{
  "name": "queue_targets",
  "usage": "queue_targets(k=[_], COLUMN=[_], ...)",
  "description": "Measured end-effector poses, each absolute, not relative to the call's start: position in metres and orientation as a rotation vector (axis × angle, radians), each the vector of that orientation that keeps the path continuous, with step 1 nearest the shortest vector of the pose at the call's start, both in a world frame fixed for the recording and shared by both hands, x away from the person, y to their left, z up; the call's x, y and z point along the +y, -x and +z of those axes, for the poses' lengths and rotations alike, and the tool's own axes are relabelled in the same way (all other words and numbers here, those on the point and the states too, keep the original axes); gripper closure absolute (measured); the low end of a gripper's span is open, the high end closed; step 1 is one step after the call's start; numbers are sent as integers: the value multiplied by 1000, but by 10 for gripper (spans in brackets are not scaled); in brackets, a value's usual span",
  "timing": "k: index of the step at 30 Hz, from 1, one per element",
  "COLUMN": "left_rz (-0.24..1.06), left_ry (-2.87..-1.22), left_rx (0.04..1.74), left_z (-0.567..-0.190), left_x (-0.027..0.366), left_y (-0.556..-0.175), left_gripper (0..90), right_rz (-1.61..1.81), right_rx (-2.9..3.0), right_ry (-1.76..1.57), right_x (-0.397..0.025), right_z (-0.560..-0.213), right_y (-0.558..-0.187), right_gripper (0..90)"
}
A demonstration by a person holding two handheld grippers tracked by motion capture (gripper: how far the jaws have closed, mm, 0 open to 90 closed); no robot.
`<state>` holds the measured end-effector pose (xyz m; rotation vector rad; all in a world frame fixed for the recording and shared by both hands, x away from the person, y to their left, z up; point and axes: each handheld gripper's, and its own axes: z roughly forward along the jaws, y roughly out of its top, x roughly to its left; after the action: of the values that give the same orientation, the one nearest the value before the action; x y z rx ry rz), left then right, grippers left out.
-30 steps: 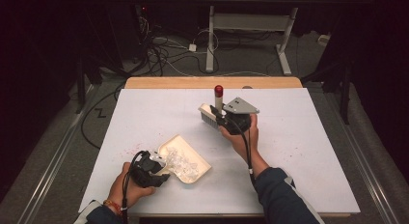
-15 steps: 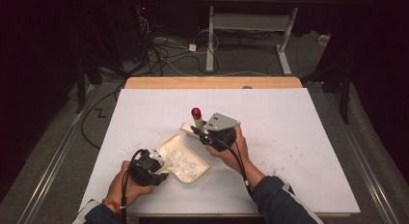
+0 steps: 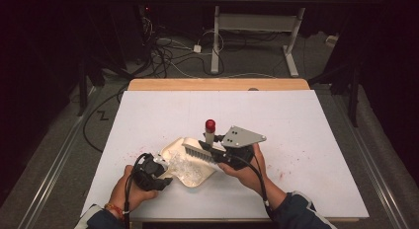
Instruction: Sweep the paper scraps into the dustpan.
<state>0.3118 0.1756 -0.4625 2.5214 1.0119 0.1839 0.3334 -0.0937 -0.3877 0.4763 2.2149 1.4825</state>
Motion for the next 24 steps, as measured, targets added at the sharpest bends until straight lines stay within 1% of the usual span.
queue_targets(k=[3,4,5,9,14,19,20,24], left_rz=[184,184,184,189,192,191,189,182], left_ry=[-2527,-2527,-2528,-2533,-2534,-2531,-2528,-2528], left_rx=[1013,1013,1014,1012,1015,1019,1019,1015], left_z=[-463,-463,-463,-463,-463,-463,-464,-464], left_x=[176,176,176,175,174,174,174,175], left_y=[-312,-312,-312,-312,-312,-313,-313,-313], left_gripper=[632,632,632,632,632,632,632,632], right_rz=[1451,1451,1380,1301,1193,1200,1219,1230], right_rx=[2153,2153,2125,2105,2125,2093,2068,2030], right_ry=[-530,-530,-555,-610,-611,-612,-629,-645], right_x=[-112,-112,-119,-125,-121,-114,-108,-97], right_z=[-382,-382,-385,-393,-403,-407,-410,-417], right_y=[-335,-335,-338,-344,-348,-356,-365,-378], right_gripper=[711,711,711,711,711,711,711,711])
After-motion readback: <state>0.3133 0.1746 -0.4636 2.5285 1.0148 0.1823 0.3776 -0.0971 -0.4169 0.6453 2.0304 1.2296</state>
